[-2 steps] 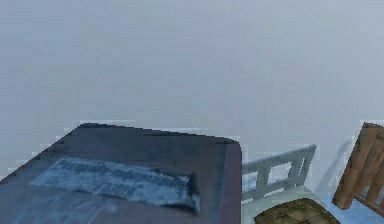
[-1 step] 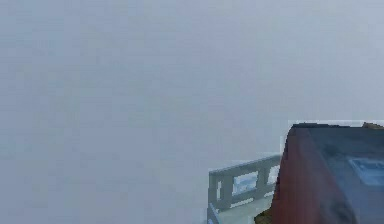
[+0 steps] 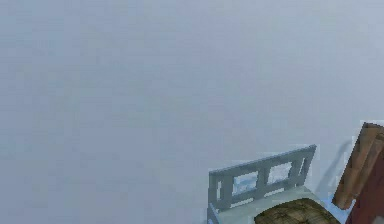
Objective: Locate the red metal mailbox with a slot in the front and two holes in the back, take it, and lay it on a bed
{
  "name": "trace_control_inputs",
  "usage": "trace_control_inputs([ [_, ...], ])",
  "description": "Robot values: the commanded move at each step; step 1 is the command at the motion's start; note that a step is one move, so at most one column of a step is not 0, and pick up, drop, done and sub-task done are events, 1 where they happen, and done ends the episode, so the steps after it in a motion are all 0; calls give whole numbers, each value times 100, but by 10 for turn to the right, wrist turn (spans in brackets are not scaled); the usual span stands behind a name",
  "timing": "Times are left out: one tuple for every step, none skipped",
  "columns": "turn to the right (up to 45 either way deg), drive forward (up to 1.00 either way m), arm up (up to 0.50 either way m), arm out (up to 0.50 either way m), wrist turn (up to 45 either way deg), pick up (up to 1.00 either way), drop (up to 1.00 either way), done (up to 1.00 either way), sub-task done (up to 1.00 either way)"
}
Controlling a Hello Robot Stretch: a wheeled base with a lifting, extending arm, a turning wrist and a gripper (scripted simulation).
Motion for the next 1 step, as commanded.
trace_control_inputs([
  [0,0,0,0,180,0,0,0,0],
])
